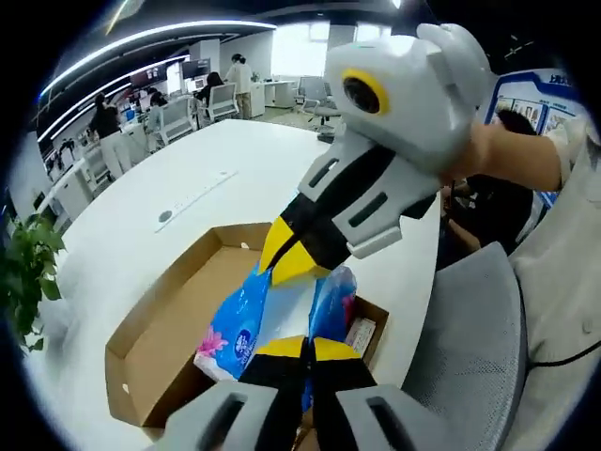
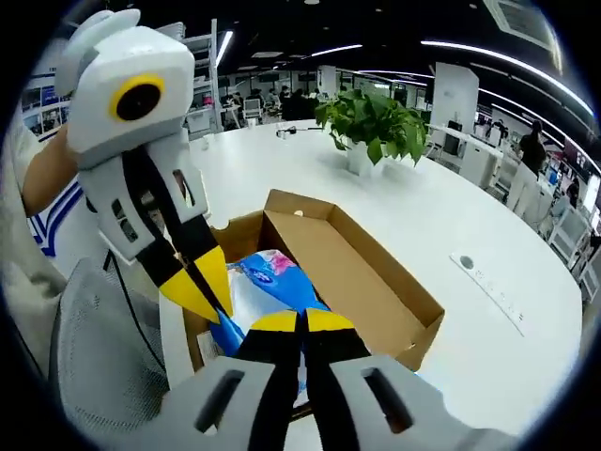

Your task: Operate the shoe box by opening the lid, removing the specified soft item, and placing it in the target area until the item is outside and the box remains undamaged.

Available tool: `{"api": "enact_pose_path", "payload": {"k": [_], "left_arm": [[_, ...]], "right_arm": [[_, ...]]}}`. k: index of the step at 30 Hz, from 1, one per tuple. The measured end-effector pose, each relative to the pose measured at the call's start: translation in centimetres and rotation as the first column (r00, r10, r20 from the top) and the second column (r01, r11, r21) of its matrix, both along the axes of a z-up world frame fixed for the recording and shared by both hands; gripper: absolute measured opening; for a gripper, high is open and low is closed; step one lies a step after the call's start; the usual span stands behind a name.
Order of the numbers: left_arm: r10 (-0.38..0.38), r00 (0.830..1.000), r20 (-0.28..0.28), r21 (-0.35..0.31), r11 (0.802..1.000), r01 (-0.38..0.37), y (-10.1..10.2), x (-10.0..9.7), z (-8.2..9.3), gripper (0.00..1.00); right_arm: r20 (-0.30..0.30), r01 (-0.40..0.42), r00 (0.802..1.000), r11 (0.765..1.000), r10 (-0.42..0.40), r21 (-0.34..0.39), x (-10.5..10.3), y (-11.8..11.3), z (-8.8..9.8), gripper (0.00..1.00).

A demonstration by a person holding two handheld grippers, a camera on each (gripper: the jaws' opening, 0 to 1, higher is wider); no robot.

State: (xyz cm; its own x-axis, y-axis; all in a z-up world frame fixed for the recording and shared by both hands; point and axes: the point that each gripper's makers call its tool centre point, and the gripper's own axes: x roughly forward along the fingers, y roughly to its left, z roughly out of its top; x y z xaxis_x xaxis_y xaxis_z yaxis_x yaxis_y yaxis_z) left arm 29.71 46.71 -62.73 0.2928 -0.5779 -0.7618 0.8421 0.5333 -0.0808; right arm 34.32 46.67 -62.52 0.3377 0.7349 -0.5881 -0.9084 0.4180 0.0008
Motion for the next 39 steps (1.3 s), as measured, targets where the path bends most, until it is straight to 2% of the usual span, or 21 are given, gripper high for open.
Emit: {"api": "enact_pose_path", "payload": {"k": [7,12,19,24,34,39], "left_arm": [[-0.041,0.999,0.034,-0.032,0.999,0.042,-2.3,0.0,2.3,0.00],[-0.084,0.995,0.051,-0.043,0.995,0.086,-4.3,0.1,3.2,0.00],[-0.140,0.989,0.054,-0.052,0.988,0.142,-7.2,0.4,3.4,0.00],[-0.168,0.985,0.046,-0.066,0.983,0.171,-9.0,0.5,3.2,0.00],[-0.230,0.973,0.028,-0.134,0.963,0.232,-13.5,0.7,3.2,0.00],[-0.264,0.964,0.033,-0.129,0.955,0.266,-15.3,0.6,2.8,0.00]], "right_arm": [[0.014,0.006,1.000,1.000,-0.006,0.015,0.1,-1.7,2.0,0.00],[0.018,0.026,0.999,1.000,-0.026,0.016,0.4,-3.5,2.9,0.00],[0.039,0.051,0.998,0.999,-0.051,-0.015,0.7,-6.4,3.0,0.00],[0.026,0.071,0.997,0.997,-0.070,-0.016,0.5,-8.5,3.1,0.00],[0.004,0.116,0.993,0.992,-0.116,-0.042,0.8,-12.9,2.7,0.00],[-0.014,0.117,0.993,0.992,-0.118,-0.048,0.7,-14.9,2.4,0.00]]}}
